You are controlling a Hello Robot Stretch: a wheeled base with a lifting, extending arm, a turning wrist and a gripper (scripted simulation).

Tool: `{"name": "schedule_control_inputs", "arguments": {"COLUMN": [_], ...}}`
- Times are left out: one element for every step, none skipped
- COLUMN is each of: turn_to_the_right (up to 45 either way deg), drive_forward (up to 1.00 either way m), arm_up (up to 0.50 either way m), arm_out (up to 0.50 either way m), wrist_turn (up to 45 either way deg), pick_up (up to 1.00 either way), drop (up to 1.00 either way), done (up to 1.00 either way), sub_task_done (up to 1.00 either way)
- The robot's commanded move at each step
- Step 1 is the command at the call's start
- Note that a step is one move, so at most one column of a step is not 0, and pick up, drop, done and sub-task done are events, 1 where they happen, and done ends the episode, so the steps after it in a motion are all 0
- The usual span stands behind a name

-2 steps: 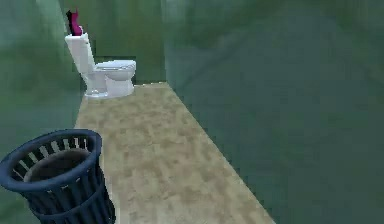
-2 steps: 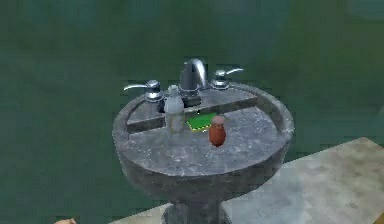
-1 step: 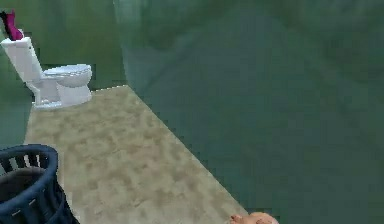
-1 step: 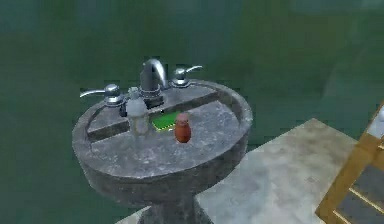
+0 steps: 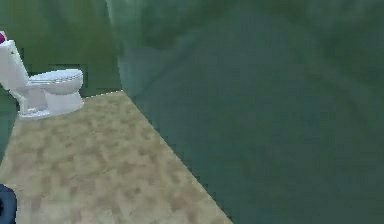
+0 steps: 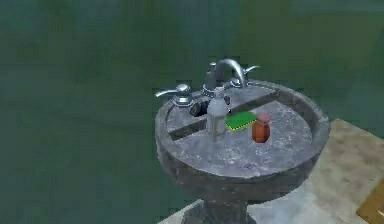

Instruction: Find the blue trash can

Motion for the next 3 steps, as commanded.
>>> {"name": "schedule_control_inputs", "arguments": {"turn_to_the_right": [-45.0, -18.0, 0.0], "drive_forward": [0.0, 0.0, 0.0], "arm_up": [0.0, 0.0, 0.0], "arm_out": [0.0, 0.0, 0.0], "wrist_turn": [0.0, 0.0, 0.0], "pick_up": [0.0, 0.0, 0.0], "drop": [0.0, 0.0, 0.0], "done": [0.0, 0.0, 1.0], "sub_task_done": [0.0, 0.0, 0.0]}}
